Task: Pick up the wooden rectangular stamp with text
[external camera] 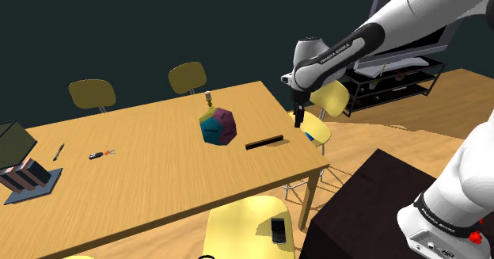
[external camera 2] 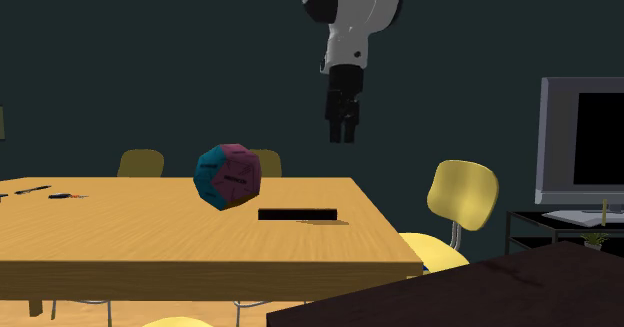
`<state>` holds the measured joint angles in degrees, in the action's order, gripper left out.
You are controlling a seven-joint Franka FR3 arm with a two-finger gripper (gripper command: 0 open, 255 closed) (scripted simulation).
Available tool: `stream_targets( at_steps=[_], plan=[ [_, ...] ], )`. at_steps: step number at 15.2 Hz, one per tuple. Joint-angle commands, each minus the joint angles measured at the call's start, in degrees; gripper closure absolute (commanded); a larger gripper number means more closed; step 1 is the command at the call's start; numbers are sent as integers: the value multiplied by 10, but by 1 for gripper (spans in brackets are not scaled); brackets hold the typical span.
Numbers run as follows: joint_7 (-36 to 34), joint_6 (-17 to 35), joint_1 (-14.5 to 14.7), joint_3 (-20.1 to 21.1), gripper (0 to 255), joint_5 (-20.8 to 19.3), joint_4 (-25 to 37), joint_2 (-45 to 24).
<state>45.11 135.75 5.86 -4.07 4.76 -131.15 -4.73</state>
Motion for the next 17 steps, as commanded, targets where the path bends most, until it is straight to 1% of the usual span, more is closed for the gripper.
stream_targets(
  at_steps=[1,8,15,17],
  plan=[
    [31,17,1,4,0,5,31,-47],
    [119,58,-3,28,0,5,148,-203],
    [187,68,-1,51,0,-17,295,-357],
    [192,72,0,53,0,-19,311,-377]
  ],
)
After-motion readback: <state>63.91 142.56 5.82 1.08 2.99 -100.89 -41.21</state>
